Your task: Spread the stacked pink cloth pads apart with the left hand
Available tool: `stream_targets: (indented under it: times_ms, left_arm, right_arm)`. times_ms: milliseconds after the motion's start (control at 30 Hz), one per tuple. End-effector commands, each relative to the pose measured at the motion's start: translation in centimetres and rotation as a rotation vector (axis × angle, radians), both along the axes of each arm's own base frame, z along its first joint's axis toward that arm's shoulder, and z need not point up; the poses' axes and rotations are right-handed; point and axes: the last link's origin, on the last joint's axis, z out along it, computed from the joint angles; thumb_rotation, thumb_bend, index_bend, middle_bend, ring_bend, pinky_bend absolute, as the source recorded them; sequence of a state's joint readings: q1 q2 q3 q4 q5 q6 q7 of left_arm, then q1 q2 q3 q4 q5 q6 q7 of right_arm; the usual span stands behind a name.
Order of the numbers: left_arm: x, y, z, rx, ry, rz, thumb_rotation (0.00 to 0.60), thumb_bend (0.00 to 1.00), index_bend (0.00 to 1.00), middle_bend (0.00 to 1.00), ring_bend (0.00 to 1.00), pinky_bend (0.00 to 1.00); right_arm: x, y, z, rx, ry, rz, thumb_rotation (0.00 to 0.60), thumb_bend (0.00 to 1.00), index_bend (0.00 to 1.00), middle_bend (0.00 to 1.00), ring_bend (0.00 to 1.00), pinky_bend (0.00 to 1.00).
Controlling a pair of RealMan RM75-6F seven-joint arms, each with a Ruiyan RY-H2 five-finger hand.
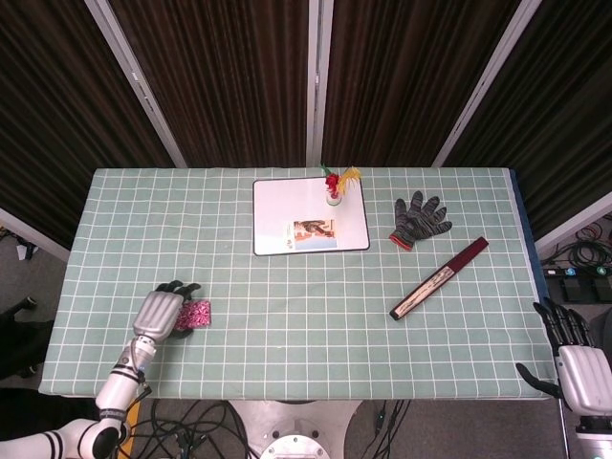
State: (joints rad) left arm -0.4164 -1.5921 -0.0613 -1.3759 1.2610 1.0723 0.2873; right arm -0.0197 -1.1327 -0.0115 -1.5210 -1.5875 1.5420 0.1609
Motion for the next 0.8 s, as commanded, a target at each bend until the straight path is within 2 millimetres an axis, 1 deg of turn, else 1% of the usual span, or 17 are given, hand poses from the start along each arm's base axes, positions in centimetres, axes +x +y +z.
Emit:
stream_targets:
  times_ms: [33,200,667,800]
  left_arm:
    - [-0.06,0.01,-0.04,-0.002,0.000,0.004,0.600,0.17,0.21,0.36,0.19,0.26]
    - [-0.12,0.01,-0.04,0.000,-0.001,0.006,0.600,0.19,0.23,0.38,0.19,0.26]
    - [-0.33,-0.09,-0.29,-0.005,0.002,0.018,0.600,0.21,0.24,0.42,0.19,0.26]
    - [-0.38,-0.03,-0.29,0.000,0.000,0.020,0.600,0.22,0.24,0.43,0.20,0.26]
  right_arm:
    - [0.01,0.00,-0.04,0.003,0.001,-0.001,0.600,0.11,0.00,0.00,0.00,0.00]
    - [-0.05,-0.05,-0.05,0.003,0.001,-0.005,0.600,0.11,0.00,0.00,0.00,0.00]
    - [-0.38,-0.03,0.01,0.005,0.000,-0.018,0.600,0.11,0.00,0.00,0.00,0.00]
    - [-0.46,-0.06,0.01,0.006,0.001,-0.021,0.600,0.11,0.00,0.00,0.00,0.00]
